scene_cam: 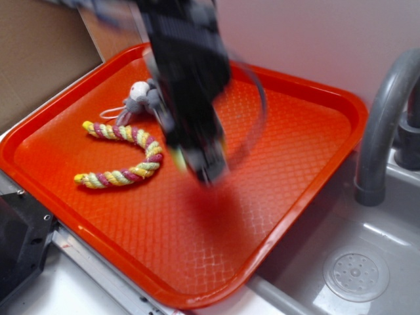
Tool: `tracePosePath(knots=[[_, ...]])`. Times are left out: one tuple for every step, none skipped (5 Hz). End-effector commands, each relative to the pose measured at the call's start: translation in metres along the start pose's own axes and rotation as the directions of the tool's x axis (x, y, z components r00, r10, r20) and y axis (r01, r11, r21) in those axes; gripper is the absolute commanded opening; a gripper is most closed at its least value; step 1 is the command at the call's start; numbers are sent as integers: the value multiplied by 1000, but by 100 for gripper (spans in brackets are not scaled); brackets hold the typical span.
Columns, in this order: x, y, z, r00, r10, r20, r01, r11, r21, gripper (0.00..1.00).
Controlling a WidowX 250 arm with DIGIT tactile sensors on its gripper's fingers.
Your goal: Grab the green sponge.
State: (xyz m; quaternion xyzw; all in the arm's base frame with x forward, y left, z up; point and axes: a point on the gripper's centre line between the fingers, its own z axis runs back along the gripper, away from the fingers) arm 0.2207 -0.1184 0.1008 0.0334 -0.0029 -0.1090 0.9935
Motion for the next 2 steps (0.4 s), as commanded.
tracePosePath(knots=[[-13,83,80,953,290,86,-293,955,36,0],[-16,92,81,936,335,105,-326,940,-96,0]])
